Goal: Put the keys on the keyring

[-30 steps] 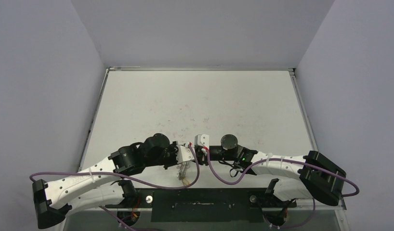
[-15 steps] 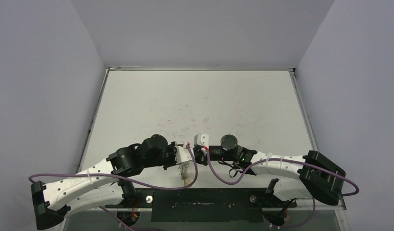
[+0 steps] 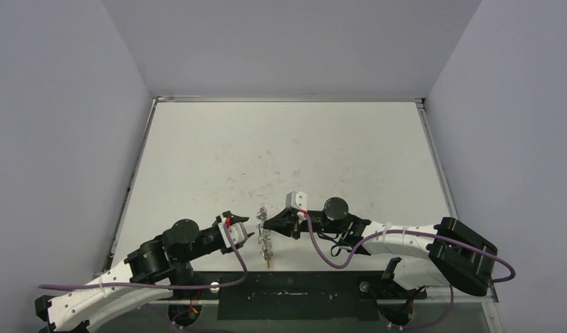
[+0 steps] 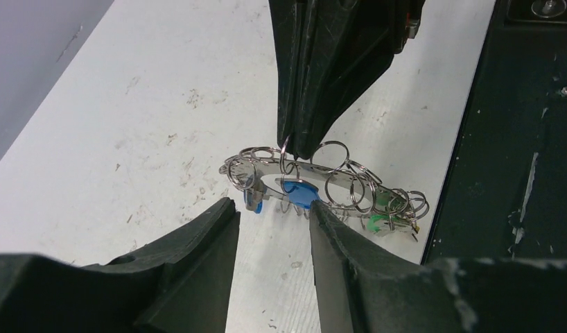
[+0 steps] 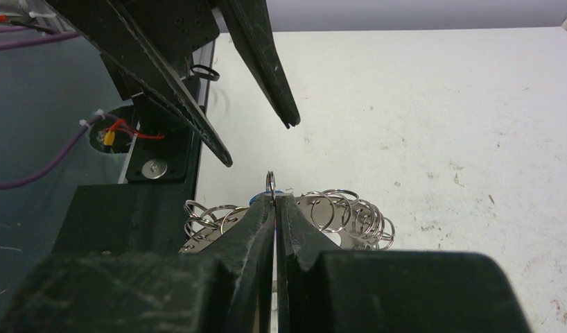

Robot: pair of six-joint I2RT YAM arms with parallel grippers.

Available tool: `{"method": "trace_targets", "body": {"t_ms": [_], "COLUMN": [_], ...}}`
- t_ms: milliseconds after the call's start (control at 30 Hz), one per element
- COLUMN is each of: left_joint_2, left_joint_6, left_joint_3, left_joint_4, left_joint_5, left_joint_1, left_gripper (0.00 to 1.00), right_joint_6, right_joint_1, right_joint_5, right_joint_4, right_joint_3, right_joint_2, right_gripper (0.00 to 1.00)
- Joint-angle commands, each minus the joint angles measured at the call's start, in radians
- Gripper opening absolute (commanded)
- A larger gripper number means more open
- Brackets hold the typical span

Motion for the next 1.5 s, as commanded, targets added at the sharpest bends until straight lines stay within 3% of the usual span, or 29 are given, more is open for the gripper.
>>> {"method": "trace_targets", "body": {"t_ms": [0,400,667,1033,1467], "left_joint_2": [-0.108,-0.080,-0.030,0.007,0.034], "left_joint_6": [-0.043,-0.055,-0.048,-0.026,0.014], "left_joint_3": [-0.080,-0.131,-0.130,-0.116,-0.159], "left_joint_4": [0.151,0.254,0.297,0.209,0.314], "left_joint_5": [0.002,0.014,0.058,0.042,0.022], "left_joint_1": [-0.004,-0.004,-0.005,-0.004,-0.004], "left_gripper": [0.41,0.25,0.00,0.00,0.00], "right_joint_6": [0.042,0.051,0.049,0.080,0.134], "right_joint_1": [-0.007,-0.007,-0.007,-0.011,-0.013], "right_joint_5": [-0.039,-0.046,-0.044,-0.042,-0.096], "right_joint_4": [0.176,0.181,0.173,0.242,0.350], "right_joint_3": [0.007,0.014,0.011,-0.002,-0.005], "right_joint_2": [-0.007,0.001,-0.008,0.003,0.036], "right_gripper": [0.00,0.00,0.00,0.00,0.00]}}
